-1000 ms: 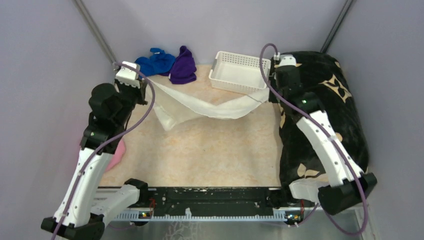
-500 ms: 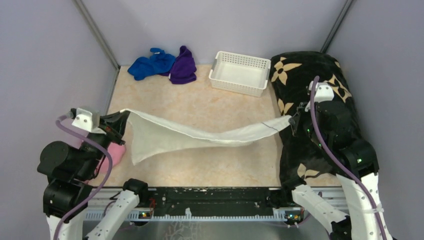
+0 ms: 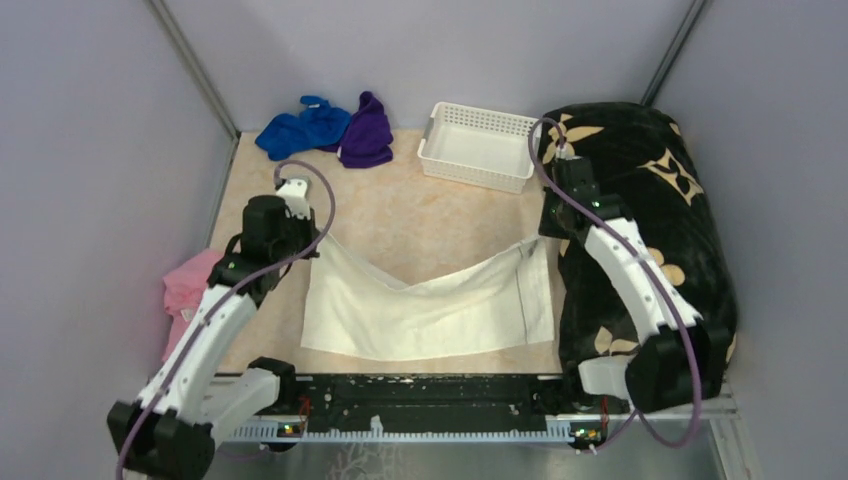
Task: Roll the towels
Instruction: Flatten out the towel at the center of the board, then fold the towel at the center of the board.
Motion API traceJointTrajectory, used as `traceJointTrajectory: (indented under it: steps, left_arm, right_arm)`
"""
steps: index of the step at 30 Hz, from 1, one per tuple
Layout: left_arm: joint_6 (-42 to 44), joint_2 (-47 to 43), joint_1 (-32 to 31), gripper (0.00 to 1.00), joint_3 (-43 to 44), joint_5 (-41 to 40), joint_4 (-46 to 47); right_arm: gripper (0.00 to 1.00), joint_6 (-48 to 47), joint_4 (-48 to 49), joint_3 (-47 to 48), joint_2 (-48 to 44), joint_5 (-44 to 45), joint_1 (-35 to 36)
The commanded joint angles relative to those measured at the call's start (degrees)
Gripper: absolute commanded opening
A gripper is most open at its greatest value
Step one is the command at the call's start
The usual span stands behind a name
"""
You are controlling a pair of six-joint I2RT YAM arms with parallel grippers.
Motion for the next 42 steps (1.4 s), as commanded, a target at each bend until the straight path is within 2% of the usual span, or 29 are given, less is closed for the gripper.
traceJointTrajectory:
  steps: [1, 5, 9, 14, 24, 36, 42]
  left_arm:
    - [-0.1, 10.4, 6.3, 0.0, -1.1, 4.3, 18.3]
    - [0.5, 21.3, 12.1, 0.0, -1.0, 12.9, 27.8]
    - [3.3, 29.6, 14.5, 0.0, 1.9, 18.5, 31.8]
    - [5.4, 33.2, 16.3, 0.0, 3.2, 22.7, 33.6]
    - [2.2, 22.7, 16.7, 0.0, -3.4, 20.0, 30.0]
    - [-4.4, 5.4, 16.7, 0.01, -11.6, 11.3, 17.8]
    - [-13.6, -1.1, 16.7, 0.07, -16.1, 8.9, 14.3]
  right_arm:
    - [0.0, 1.3, 18.6, -1.0, 8.8, -1.0, -4.9]
    - [0.0, 0.3, 25.8, 1.6, 17.6, -2.6, -7.3]
    - [0.0, -0.2, 28.8, 4.8, 23.2, -4.1, -9.5]
    - [0.0, -1.0, 27.3, 6.4, 24.8, -7.4, -11.0]
    - [0.0, -0.9, 21.1, -3.4, 13.2, -10.4, -13.1]
    - [0.0, 3.3, 17.0, -16.4, -1.5, -10.1, -13.9]
    - [0.0, 5.0, 17.2, -22.6, -5.9, -12.8, -13.9]
